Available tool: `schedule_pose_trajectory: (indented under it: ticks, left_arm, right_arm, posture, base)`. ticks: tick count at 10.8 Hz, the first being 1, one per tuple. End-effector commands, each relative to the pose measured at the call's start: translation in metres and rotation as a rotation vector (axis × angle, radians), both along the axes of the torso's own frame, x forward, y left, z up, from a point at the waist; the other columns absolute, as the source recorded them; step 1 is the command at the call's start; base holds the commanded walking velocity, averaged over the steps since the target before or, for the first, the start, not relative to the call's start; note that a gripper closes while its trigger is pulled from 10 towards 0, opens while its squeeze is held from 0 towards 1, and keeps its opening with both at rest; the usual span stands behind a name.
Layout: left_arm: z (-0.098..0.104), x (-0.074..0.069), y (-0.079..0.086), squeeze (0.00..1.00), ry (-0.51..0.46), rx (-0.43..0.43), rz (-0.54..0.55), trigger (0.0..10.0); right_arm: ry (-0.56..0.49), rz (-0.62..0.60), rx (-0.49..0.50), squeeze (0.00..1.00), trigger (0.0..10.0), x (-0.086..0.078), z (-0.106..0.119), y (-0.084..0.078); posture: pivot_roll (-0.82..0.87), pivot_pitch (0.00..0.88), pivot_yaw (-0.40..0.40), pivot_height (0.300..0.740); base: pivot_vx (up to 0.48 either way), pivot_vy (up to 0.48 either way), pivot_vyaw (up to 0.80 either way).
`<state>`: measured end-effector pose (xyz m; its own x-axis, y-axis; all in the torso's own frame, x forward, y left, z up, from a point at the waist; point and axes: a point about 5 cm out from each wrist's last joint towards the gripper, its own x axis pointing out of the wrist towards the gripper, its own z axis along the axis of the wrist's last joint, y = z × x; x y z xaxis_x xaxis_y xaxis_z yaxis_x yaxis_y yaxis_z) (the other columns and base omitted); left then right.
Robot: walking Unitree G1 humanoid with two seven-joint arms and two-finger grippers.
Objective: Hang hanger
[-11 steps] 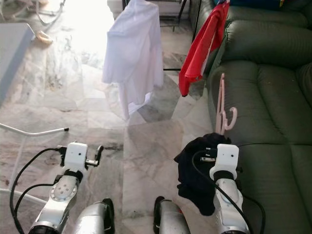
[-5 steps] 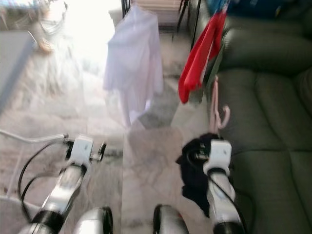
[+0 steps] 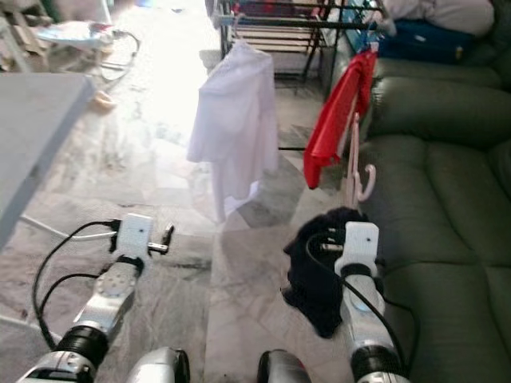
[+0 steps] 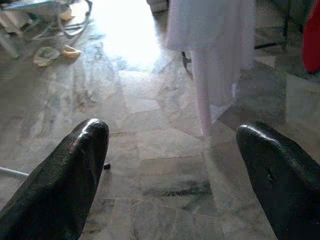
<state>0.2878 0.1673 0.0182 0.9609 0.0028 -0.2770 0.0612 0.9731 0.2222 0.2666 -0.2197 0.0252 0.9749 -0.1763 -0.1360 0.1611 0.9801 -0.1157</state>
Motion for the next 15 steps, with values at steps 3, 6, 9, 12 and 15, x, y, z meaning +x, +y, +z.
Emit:
schedule_pose_trajectory:
  ticks: [3,6,9,12,15]
  left_arm:
    - [0.002,-0.002,0.005,0.00,-0.042,-0.008,0.016,10.0]
    - [-0.002,-0.015,0.013,0.00,-0.054,-0.023,0.020,10.0]
    - [-0.011,-0.051,0.026,0.00,-0.054,-0.069,0.012,10.0]
    - [-0.023,-0.081,0.037,0.00,-0.005,-0.073,0.038,10.0]
    - [-0.026,-0.084,0.044,0.00,0.010,-0.070,0.044,10.0]
  right_arm:
    - [-0.019,-0.026,-0.031,0.00,10.0,-0.013,-0.002,-0.015]
    - [-0.012,-0.036,-0.016,0.00,10.0,-0.026,-0.007,-0.018]
    - [-0.016,-0.010,-0.021,0.00,10.0,-0.042,-0.008,-0.019]
    - [0.004,0.016,-0.021,0.00,10.0,-0.057,-0.009,-0.023]
    - [-0.027,0.042,0.012,0.00,10.0,-0.054,0.001,-0.015]
  posture:
    - [-0.03,0.000,-0.007,0.740]
    - [-0.03,0.006,-0.001,0.740]
    - [-0.05,0.042,0.005,0.740]
    - [-0.03,0.063,0.004,0.740]
    - [-0.04,0.076,-0.002,0.740]
  base:
    - [0.000,0.000,0.00]
    - [0.000,0.000,0.00]
    - [0.000,0.000,0.00]
    - [0.000,0.000,0.00]
    - [0.000,0.000,0.00]
